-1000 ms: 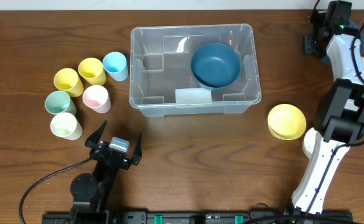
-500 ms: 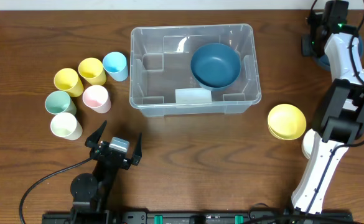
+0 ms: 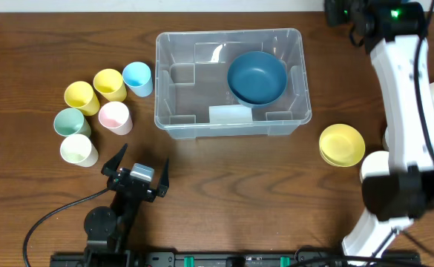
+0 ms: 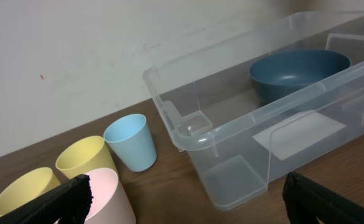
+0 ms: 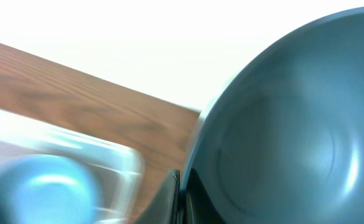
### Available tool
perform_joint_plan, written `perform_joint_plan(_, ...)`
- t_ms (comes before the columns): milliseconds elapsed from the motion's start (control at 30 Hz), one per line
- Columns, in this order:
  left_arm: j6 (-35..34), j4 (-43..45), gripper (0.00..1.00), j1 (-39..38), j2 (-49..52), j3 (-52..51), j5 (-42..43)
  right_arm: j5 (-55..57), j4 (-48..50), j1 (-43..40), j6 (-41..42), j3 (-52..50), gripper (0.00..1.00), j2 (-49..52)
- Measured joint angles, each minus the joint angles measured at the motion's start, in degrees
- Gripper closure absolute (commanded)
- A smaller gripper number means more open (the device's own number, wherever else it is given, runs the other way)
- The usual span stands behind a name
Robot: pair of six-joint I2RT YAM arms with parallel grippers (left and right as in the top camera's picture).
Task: Pack container
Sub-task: 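Carry the blue bowl into the container and stack it on the first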
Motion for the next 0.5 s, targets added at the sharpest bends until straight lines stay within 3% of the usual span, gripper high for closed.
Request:
perform_joint_plan(167,0.0,0.0,0.02,0.0,0.0,0.0,0.0,-2.0,-6.6,8.3,1.6,0.9,0.99,-4.6)
perform_joint_plan(500,0.0,0.0,0.02,0.0,0.0,0.0,0.0,-2.8,-17.4,17.9,2.8,-0.5,0.99,3.9)
